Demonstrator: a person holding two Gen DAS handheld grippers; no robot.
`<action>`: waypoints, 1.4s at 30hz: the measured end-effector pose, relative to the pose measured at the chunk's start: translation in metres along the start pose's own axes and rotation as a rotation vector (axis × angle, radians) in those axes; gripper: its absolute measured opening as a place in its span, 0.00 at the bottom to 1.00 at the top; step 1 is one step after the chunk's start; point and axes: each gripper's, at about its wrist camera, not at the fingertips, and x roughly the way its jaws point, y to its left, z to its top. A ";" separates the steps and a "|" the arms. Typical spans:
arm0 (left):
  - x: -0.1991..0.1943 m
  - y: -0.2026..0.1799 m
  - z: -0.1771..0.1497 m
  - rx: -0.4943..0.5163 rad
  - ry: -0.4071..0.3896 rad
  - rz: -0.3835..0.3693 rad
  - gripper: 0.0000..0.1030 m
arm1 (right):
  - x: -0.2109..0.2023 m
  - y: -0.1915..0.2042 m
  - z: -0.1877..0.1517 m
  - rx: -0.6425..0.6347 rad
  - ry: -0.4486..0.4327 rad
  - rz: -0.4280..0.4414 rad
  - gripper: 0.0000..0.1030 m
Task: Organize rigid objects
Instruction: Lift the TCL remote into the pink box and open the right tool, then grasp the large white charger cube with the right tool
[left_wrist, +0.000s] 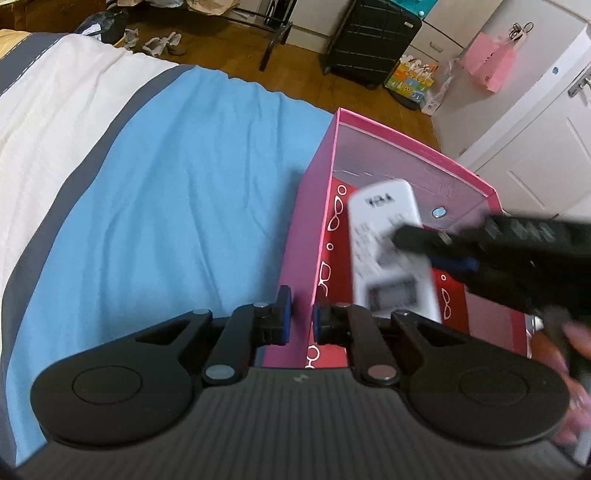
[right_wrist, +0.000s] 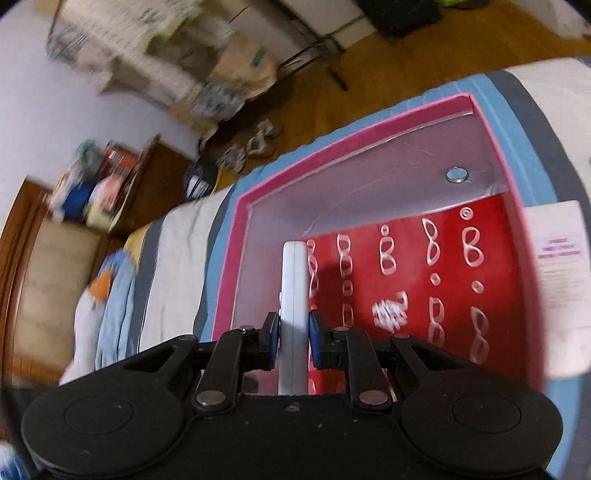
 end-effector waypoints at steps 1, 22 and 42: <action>0.000 0.000 -0.001 0.003 -0.003 0.000 0.10 | 0.005 -0.003 -0.002 0.022 -0.011 -0.010 0.20; 0.006 -0.017 -0.008 0.074 0.003 0.114 0.06 | -0.160 -0.014 -0.014 -0.374 -0.083 -0.186 0.39; 0.005 -0.016 -0.007 0.019 0.000 0.117 0.06 | -0.175 -0.144 -0.089 -0.160 -0.007 -0.337 0.54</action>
